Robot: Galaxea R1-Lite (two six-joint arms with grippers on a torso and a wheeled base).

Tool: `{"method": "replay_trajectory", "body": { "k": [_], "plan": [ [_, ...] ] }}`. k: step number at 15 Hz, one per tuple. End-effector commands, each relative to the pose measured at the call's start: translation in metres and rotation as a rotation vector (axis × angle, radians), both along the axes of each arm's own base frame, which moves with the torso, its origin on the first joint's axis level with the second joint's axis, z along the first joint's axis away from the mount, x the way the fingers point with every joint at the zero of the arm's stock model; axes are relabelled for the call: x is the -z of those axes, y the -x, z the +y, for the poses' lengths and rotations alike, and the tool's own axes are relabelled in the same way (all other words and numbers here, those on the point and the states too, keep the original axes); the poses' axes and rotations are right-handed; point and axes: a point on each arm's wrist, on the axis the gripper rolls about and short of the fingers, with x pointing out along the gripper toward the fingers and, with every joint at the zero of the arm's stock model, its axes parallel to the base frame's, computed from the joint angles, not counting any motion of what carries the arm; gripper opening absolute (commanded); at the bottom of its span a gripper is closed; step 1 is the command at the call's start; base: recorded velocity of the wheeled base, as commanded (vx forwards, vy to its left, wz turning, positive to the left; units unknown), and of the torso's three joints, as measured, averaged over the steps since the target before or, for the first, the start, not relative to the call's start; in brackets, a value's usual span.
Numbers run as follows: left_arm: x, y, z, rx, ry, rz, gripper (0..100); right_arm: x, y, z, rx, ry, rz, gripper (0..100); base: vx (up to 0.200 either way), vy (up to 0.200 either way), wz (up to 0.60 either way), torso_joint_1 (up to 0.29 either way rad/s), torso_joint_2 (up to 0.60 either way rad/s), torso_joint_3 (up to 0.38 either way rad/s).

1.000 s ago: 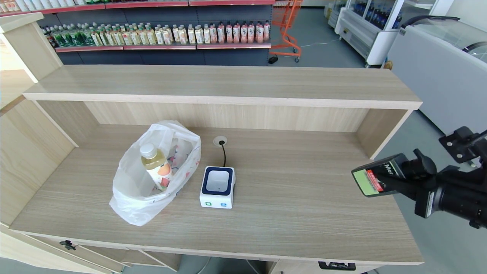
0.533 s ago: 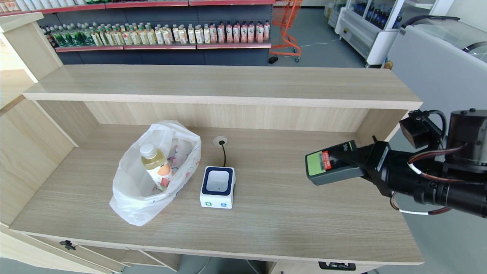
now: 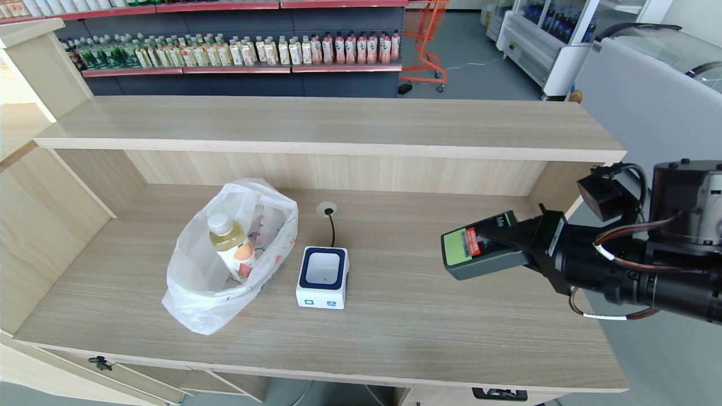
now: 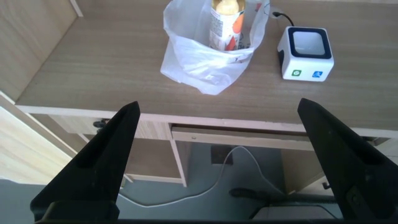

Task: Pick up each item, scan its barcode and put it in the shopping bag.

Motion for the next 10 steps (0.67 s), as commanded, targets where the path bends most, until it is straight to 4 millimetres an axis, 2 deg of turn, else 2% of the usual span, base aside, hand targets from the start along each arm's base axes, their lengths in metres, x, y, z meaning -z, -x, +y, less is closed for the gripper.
{"method": "replay_trajectory", "body": {
  "k": [1,10],
  "plan": [
    [0.0000,0.0000,0.0000,0.000,0.004,0.000,100,-0.0011,0.0004,-0.0009,0.002,-0.001,-0.003,0,0.000,0.200,0.00,0.002,0.00,0.002],
    [0.0000,0.0000,0.0000,0.000,-0.001,0.000,100,0.0032,-0.0026,0.0018,-0.008,0.017,0.006,0,0.000,0.200,0.00,0.004,0.00,0.001]
  ]
}}
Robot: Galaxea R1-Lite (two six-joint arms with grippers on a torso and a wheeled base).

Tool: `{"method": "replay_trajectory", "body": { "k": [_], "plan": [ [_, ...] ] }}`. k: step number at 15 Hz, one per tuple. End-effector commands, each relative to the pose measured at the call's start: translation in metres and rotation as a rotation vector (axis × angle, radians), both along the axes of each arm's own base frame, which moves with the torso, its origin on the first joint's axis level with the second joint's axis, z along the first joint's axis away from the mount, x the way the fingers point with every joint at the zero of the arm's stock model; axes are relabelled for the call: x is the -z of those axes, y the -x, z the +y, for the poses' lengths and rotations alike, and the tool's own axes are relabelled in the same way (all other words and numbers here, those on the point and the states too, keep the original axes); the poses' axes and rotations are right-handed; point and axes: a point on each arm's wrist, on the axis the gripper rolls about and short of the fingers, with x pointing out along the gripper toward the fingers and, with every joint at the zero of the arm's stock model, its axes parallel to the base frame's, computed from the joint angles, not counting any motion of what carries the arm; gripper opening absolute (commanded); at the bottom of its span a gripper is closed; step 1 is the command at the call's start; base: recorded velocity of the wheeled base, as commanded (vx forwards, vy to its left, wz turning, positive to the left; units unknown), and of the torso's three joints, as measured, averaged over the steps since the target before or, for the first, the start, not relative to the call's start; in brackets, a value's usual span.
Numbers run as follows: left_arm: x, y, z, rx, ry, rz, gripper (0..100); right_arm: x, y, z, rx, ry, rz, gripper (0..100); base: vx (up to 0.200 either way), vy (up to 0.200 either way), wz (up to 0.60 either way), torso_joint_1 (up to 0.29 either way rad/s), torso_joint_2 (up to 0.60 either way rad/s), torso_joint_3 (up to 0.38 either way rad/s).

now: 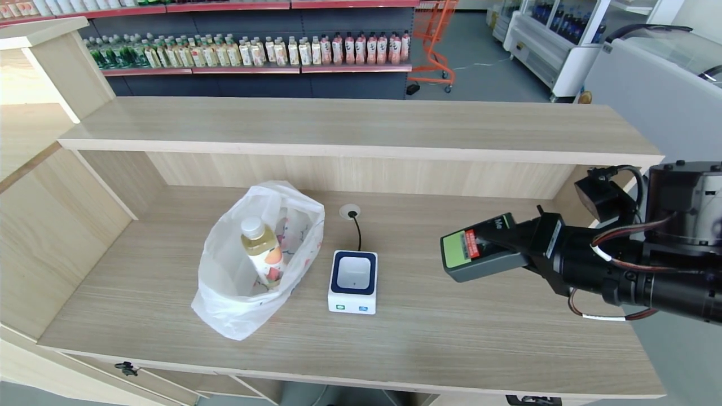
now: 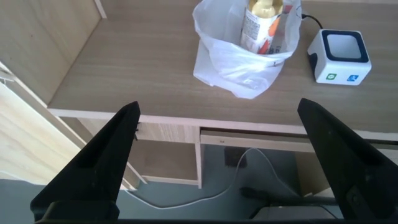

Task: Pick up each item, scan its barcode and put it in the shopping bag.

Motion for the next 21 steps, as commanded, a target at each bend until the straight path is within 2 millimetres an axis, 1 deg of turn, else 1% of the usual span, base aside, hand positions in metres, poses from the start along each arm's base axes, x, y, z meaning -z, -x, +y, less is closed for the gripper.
{"method": "replay_trajectory", "body": {
  "k": [1,3,4,5,9,11,15,18,21],
  "plan": [
    [0.000,0.000,0.000,0.000,-0.001,0.000,100,0.003,-0.002,0.001,-0.007,0.016,0.001,0,0.000,0.200,0.00,0.002,0.00,-0.002],
    [0.000,0.000,0.000,0.000,-0.003,0.000,100,0.011,-0.006,0.003,-0.019,0.073,-0.001,0,0.000,0.200,0.00,0.002,0.00,0.002],
    [0.000,0.000,0.000,0.000,-0.003,0.000,100,0.021,-0.013,0.005,-0.036,0.147,-0.014,0,0.000,0.200,0.00,-0.007,0.00,0.002],
    [0.000,0.000,0.000,0.000,-0.003,0.000,100,0.026,-0.018,0.006,-0.045,0.188,-0.021,0,0.000,0.200,0.00,-0.002,0.01,0.007],
    [0.000,0.000,0.000,0.000,0.000,0.000,100,0.041,-0.033,0.008,-0.050,0.288,-0.027,0,0.000,0.200,0.00,0.002,0.00,0.006],
    [0.000,0.000,0.000,-0.002,0.000,0.000,100,0.048,-0.044,0.012,-0.063,0.357,-0.050,0,0.000,0.000,0.00,0.000,0.00,0.000],
    [0.000,0.000,0.000,0.000,0.002,0.000,100,0.054,-0.060,0.019,-0.068,0.366,-0.046,0,0.000,0.000,0.00,0.000,0.00,0.000],
    [0.000,0.000,0.000,0.000,0.002,0.002,100,0.068,-0.070,0.022,-0.033,0.429,-0.045,0,0.000,0.000,0.00,0.000,0.00,0.000],
    [0.000,0.000,0.000,0.000,0.002,0.002,100,0.077,-0.080,0.027,-0.038,0.417,-0.063,0,0.000,0.000,0.00,0.000,0.00,0.000]
  ]
}}
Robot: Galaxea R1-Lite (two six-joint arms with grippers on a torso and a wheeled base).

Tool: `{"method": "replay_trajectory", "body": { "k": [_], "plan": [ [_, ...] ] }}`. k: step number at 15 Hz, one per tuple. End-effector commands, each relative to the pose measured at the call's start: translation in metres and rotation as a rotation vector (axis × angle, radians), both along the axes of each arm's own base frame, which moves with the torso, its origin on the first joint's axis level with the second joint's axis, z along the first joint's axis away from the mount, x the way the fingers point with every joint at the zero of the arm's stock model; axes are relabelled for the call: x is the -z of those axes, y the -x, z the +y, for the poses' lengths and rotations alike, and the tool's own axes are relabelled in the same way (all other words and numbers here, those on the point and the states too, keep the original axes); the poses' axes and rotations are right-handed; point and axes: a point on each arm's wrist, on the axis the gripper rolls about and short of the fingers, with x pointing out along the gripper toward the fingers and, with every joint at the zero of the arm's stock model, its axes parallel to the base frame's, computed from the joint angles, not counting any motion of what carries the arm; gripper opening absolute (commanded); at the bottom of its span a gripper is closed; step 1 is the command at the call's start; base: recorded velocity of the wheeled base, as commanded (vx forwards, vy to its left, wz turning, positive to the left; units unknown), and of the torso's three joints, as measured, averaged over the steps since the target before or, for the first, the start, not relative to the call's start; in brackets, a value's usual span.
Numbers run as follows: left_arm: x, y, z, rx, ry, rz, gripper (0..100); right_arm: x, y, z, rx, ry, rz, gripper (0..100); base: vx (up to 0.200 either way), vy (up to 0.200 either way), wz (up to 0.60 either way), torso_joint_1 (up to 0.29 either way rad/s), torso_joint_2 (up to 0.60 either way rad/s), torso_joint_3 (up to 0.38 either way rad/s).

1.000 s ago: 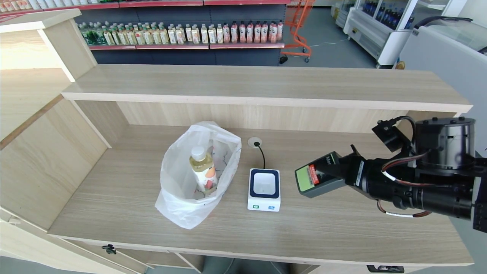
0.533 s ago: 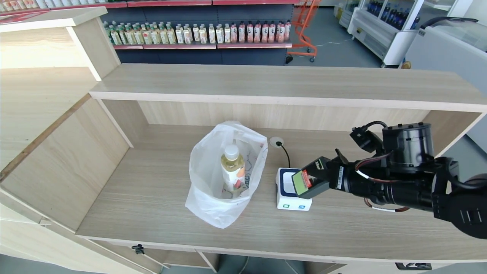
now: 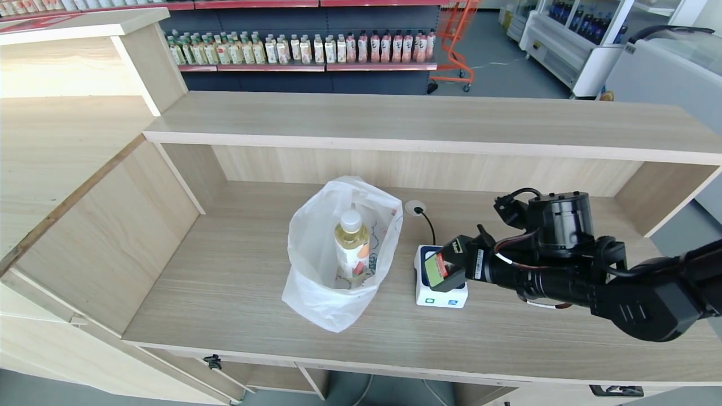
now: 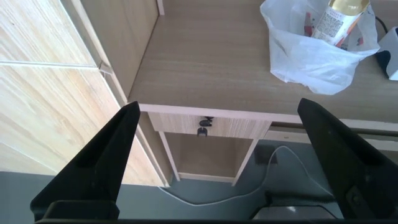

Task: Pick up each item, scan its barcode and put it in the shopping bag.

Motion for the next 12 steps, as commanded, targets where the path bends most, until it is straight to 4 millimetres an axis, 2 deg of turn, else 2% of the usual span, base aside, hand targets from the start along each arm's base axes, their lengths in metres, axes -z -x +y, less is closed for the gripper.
{"method": "replay_trajectory", "body": {
  "k": [1,6,12],
  "plan": [
    [0.000,0.000,0.000,0.000,0.000,0.000,100,0.012,-0.009,0.004,-0.002,0.010,0.025,0,0.000,0.000,0.00,0.000,0.00,0.000],
    [0.000,0.000,0.000,0.000,0.000,0.002,100,0.022,-0.031,0.014,0.000,0.008,0.028,0,0.000,0.000,0.00,0.000,0.00,0.000],
    [0.000,0.000,0.000,0.000,0.002,0.000,100,0.028,-0.033,0.015,0.002,0.016,0.041,0,0.000,0.000,0.00,0.000,0.00,0.000]
  ]
}}
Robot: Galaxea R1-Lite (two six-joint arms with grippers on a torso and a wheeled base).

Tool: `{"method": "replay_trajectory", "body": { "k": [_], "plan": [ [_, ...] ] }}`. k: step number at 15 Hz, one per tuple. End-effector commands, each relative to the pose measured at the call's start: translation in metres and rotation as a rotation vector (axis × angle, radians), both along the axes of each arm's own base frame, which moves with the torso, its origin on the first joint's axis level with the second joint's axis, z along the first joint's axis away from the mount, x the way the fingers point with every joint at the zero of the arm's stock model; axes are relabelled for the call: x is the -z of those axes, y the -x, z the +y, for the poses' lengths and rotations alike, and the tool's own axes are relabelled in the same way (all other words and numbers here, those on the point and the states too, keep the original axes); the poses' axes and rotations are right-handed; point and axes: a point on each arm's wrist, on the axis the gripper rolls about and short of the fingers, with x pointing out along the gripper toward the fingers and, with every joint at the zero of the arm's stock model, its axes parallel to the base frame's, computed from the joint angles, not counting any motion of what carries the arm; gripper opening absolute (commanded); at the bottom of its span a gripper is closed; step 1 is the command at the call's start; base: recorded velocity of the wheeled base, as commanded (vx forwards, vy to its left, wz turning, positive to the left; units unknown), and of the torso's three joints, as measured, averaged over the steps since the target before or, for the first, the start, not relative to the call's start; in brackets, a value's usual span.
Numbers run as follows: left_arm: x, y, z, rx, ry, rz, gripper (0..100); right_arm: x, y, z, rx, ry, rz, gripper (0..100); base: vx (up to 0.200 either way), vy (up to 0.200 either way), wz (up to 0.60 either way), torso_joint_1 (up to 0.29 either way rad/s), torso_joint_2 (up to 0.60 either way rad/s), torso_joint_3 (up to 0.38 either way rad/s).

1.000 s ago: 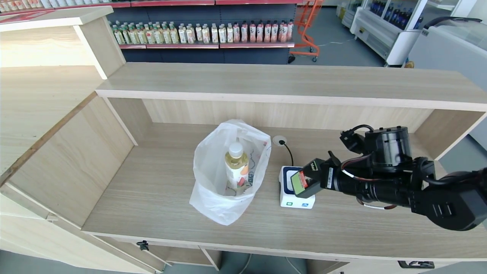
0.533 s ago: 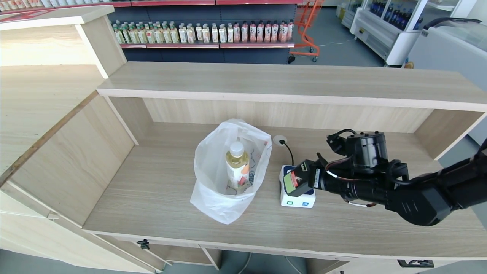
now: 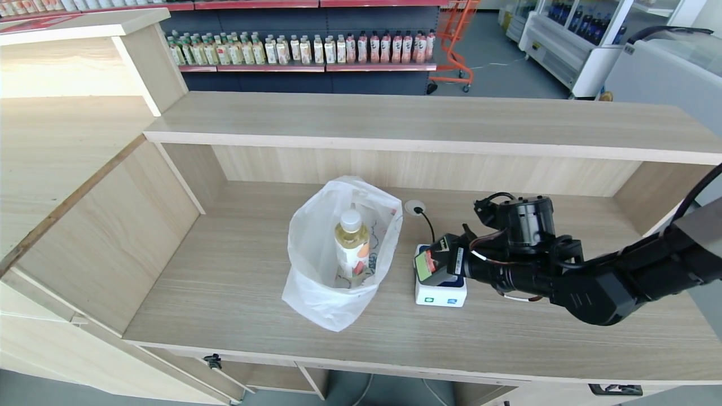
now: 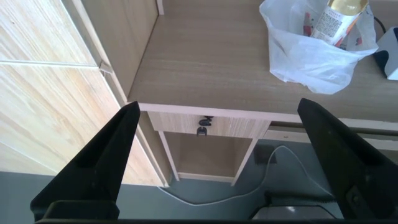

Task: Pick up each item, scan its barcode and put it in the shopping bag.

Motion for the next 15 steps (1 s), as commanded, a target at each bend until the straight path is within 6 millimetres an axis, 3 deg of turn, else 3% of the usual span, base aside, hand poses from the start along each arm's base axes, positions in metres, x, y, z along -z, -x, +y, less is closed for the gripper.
{"method": "replay_trajectory", "body": {
  "k": [1,4,5,7,10,15],
  "plan": [
    [0.000,0.000,0.000,0.000,0.000,0.000,100,0.004,0.000,0.000,0.001,0.005,0.014,0,0.000,0.000,0.00,0.000,0.00,0.000],
    [0.000,0.000,0.000,0.000,0.000,0.002,100,-0.017,0.004,-0.002,0.007,-0.036,-0.031,0,0.000,0.000,0.00,0.000,0.00,0.000],
    [0.000,0.000,0.000,0.000,0.000,0.002,100,-0.043,0.013,-0.005,0.015,-0.087,-0.080,0,0.000,0.000,0.00,0.000,0.00,0.000],
    [0.000,0.000,0.000,0.000,0.001,0.002,100,-0.067,0.026,-0.014,0.004,-0.069,-0.158,0,0.000,0.000,0.00,0.000,0.00,0.000],
    [0.000,0.000,0.000,0.000,0.000,0.000,100,-0.069,0.038,-0.041,0.019,0.068,-0.218,0,0.000,0.000,0.00,0.000,0.00,0.000],
    [0.000,0.000,0.000,0.000,-0.002,0.002,100,-0.076,0.044,-0.051,0.037,0.066,-0.235,0,0.000,0.000,0.00,0.000,0.00,0.000]
  ]
}}
